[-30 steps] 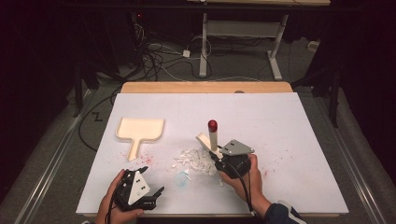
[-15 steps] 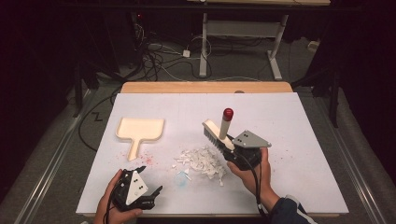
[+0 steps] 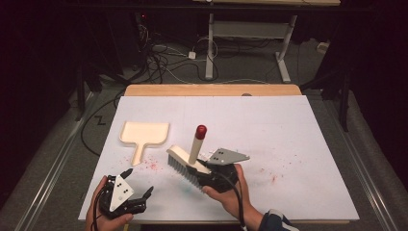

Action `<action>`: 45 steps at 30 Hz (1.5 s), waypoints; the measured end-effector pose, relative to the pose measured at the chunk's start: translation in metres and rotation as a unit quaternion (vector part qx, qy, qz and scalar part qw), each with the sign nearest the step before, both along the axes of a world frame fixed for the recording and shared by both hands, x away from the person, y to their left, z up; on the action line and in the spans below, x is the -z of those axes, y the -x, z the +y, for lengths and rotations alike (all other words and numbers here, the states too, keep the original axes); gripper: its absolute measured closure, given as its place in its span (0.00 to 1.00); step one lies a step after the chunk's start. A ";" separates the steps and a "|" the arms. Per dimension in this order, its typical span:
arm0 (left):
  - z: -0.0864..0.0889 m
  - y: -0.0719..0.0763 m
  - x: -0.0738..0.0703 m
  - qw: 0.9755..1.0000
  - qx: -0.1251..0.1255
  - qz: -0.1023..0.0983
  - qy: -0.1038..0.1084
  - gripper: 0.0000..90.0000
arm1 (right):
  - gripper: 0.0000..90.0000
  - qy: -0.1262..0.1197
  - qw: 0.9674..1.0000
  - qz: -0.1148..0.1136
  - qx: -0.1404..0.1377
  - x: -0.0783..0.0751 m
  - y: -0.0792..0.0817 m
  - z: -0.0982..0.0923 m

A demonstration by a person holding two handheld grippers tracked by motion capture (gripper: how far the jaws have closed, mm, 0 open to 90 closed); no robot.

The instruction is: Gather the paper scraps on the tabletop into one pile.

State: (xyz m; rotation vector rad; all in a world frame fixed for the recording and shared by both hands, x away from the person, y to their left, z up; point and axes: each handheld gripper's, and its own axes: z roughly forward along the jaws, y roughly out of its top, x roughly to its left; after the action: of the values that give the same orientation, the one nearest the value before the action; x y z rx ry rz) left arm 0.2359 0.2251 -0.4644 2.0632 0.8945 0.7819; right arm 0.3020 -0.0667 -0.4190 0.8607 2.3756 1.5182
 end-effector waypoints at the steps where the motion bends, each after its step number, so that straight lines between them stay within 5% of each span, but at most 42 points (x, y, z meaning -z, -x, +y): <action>1: -0.001 0.000 0.000 1.000 0.002 0.001 -0.001 0.17 | 0.75 -0.001 1.000 0.004 -0.002 0.004 0.000 0.005; 5: -0.002 0.001 0.002 1.000 0.010 0.004 -0.005 0.17 | 0.75 0.027 0.999 0.019 0.000 0.020 -0.003 0.017; 8: -0.004 0.001 0.002 1.000 0.013 0.004 -0.006 0.17 | 0.75 0.047 0.999 0.004 0.022 0.023 -0.006 0.014; 15: -0.012 0.000 0.003 0.999 0.029 0.005 -0.019 0.17 | 0.75 0.089 0.994 -0.016 0.063 0.014 -0.012 -0.022; 19: -0.017 -0.001 0.004 0.999 0.035 0.007 -0.027 0.17 | 0.75 0.079 0.994 -0.006 0.078 0.012 -0.013 -0.046; 31: -0.026 0.000 0.007 0.998 0.051 0.016 -0.038 0.17 | 0.75 0.071 0.997 -0.034 0.011 -0.017 -0.003 -0.081; 37: -0.025 0.000 0.008 0.998 0.050 0.015 -0.042 0.17 | 0.75 0.080 0.995 -0.054 -0.009 -0.031 0.003 -0.112; 45: -0.026 -0.001 0.008 0.997 0.050 0.018 -0.049 0.17 | 0.75 0.112 0.991 -0.059 -0.039 -0.029 0.018 -0.155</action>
State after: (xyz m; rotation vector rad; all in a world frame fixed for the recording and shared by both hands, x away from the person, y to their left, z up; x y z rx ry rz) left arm 0.2365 0.1988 -0.4728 2.1951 0.7798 0.7514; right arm 0.2840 -0.2220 -0.3900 0.6170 2.4567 1.2585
